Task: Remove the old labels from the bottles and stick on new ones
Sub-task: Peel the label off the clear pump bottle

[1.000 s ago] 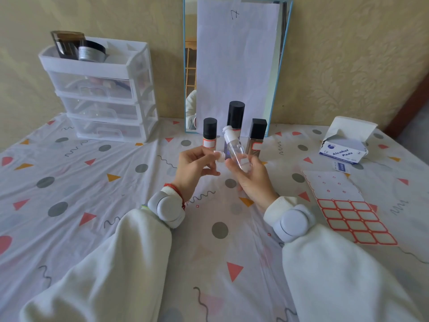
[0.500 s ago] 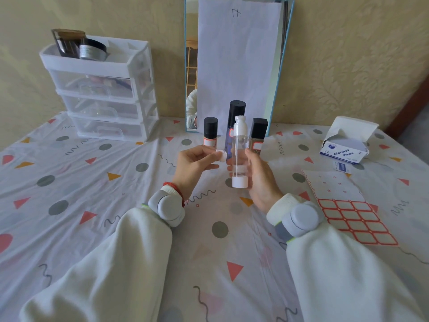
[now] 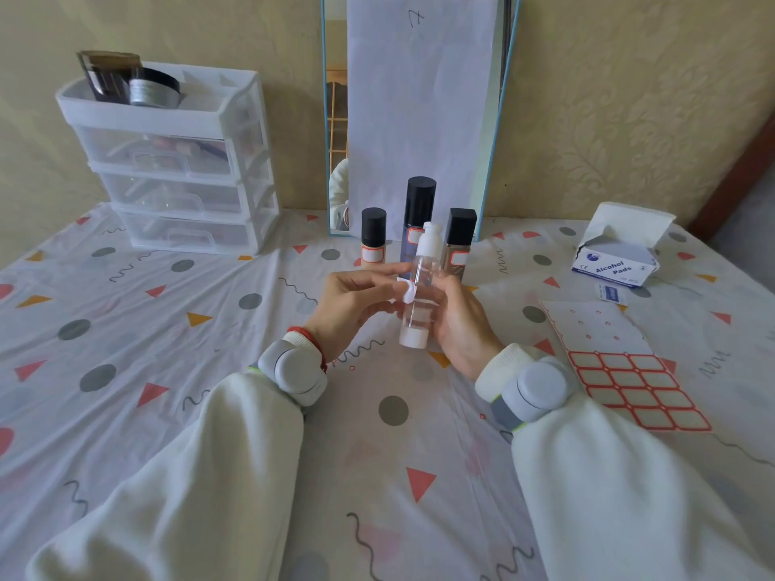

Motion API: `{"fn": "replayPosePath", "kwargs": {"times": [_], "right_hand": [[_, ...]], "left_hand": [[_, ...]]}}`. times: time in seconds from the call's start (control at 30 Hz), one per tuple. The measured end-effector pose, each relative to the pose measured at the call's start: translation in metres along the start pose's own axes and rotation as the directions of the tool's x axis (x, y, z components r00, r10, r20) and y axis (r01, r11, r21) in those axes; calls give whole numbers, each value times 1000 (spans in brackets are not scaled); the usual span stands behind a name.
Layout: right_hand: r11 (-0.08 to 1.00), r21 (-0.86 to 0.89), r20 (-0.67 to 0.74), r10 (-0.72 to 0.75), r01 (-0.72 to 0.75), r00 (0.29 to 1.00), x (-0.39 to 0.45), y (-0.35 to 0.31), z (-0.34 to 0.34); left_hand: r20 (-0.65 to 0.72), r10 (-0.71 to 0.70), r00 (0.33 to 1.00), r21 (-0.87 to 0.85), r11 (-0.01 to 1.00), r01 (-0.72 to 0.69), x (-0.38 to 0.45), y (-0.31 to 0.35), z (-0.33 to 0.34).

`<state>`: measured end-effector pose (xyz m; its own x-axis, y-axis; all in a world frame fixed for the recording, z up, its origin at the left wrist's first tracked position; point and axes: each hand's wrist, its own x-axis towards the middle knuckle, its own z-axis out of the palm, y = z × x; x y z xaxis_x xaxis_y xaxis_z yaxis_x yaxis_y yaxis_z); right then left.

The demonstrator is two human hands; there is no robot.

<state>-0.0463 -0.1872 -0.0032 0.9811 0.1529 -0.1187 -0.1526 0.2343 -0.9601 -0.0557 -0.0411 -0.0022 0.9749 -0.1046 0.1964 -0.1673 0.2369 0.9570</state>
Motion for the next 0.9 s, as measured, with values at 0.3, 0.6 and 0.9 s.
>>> {"fn": "replayPosePath", "kwargs": {"times": [0.3,0.6,0.9], "right_hand": [[1000,-26,-19,11,-12,1000,-2,-2,1],[996,-83,14,44,-43,999,-2,-6,0],[998,55,154,-6,-3,988,-5,-3,0]], "left_hand": [[53,-13,999,2,1000,13,0,-2,1],[41,-35,999,32,999,34,3,-6,-2],[53,-12,999,-36,999,14,1,-3,-2]]}}
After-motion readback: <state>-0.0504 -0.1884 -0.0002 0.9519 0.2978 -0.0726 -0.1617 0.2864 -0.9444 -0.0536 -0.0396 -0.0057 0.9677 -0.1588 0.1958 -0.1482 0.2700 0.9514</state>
